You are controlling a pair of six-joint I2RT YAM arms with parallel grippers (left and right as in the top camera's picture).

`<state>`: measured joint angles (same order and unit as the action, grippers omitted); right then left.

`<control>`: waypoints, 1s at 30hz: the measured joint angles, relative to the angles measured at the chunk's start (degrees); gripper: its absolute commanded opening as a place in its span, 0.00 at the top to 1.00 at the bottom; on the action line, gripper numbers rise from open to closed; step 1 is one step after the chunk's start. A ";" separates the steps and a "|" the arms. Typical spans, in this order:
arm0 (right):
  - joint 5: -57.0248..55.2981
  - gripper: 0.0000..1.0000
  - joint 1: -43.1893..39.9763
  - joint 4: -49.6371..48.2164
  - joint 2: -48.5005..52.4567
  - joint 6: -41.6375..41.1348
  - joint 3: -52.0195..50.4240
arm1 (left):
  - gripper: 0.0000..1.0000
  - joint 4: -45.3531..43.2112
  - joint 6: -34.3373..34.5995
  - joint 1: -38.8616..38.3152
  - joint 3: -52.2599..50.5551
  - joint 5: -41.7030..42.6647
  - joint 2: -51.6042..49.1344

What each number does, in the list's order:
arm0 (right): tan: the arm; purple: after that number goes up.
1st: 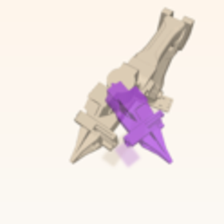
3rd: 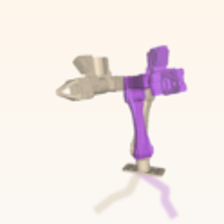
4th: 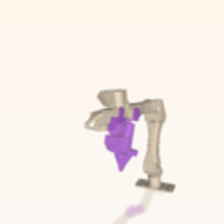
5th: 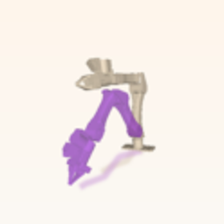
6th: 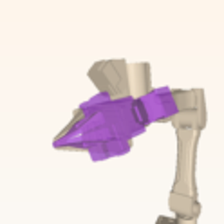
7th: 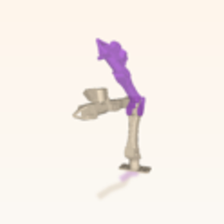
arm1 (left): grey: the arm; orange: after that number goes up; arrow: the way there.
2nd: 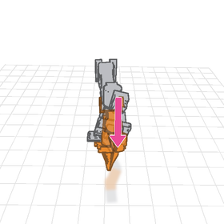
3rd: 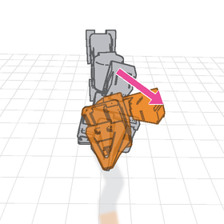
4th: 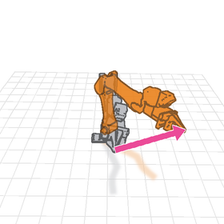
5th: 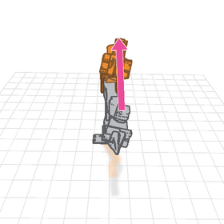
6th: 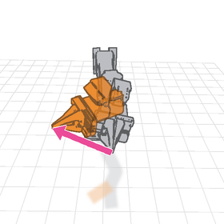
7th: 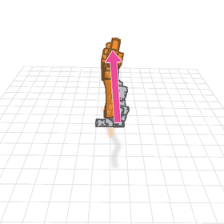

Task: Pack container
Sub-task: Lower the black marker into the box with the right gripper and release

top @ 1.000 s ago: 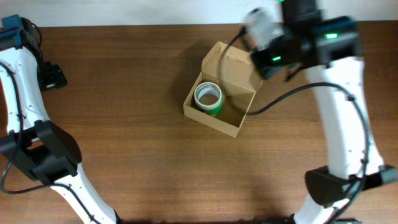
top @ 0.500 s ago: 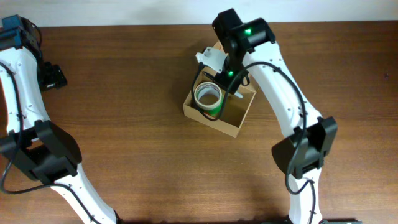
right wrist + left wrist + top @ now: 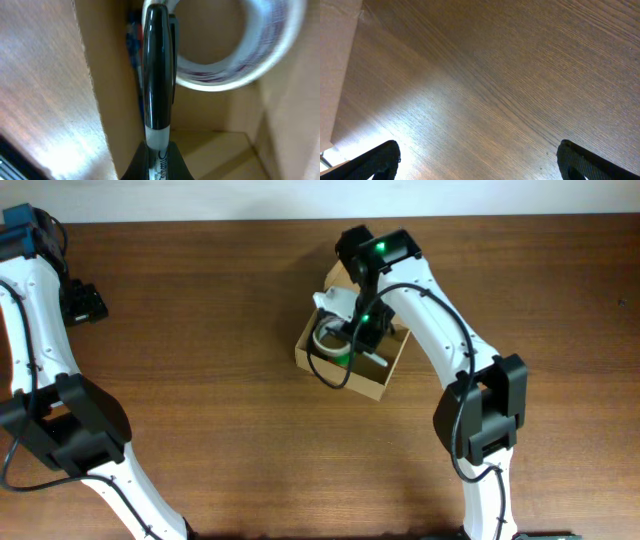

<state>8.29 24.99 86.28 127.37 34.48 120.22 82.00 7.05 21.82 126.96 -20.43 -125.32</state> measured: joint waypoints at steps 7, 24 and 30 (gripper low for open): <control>0.48 0.96 2.78 -2.27 0.04 -0.04 -3.76 | 0.00 0.00 0.00 0.00 0.00 0.00 0.00; 0.85 0.95 4.83 -7.74 0.13 -0.20 -9.33 | 0.00 0.00 0.00 0.00 0.00 0.00 0.00; 0.81 0.76 4.83 -8.85 0.24 -1.53 -9.90 | 0.00 -0.02 0.02 0.00 0.00 0.00 0.00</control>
<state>9.10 29.82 77.43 127.61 32.95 110.32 81.97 7.07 21.82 126.96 -20.43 -125.32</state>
